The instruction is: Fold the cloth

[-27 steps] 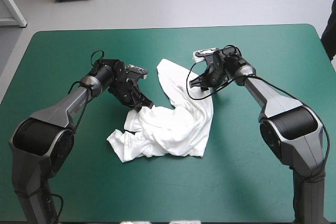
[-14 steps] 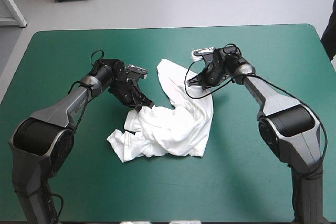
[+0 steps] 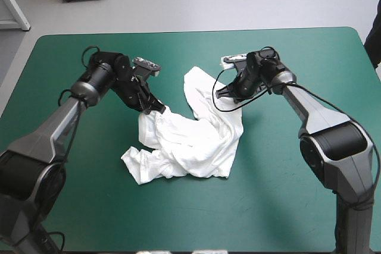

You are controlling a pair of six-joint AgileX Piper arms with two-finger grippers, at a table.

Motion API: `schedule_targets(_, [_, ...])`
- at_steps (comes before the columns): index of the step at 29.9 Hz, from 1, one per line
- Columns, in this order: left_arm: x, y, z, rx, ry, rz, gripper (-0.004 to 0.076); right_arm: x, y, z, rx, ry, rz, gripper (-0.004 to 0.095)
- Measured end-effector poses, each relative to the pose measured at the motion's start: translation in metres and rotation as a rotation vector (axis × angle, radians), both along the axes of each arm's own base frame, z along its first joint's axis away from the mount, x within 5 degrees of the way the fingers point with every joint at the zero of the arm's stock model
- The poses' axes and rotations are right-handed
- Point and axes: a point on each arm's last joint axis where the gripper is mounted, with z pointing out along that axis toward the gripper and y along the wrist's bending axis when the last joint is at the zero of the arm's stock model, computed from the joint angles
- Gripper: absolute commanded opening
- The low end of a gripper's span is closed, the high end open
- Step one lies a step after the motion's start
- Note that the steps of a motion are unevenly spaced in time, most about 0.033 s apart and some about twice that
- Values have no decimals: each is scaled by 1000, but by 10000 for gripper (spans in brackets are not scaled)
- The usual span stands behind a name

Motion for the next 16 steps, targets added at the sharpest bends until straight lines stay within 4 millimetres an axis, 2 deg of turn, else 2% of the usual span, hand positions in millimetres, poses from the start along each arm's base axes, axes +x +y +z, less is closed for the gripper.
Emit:
schedule_targets(4, [-34, 19, 63, -7, -140, 18, -10, -12, -27, 60, 30, -112, -49, -13])
schedule_targets(5, [-47, 24, 82, -13, -194, 24, -10, -19, -35, 83, 37, -158, -60, -13])
schedule_targets(7, [-66, 32, 107, -20, -266, 30, -10, -32, -44, 114, 50, -228, -71, -13])
schedule_targets(8, [-80, 37, 123, -27, -319, 33, -10, -43, -50, 137, 63, -281, -76, -13])
schedule_targets(11, [-114, 48, 163, -66, -453, 41, -10, -73, -61, 186, 80, -405, -81, -13])
schedule_targets(16, [-172, 67, 232, -137, -715, 56, -10, -131, -77, 262, 130, -621, -86, -13])
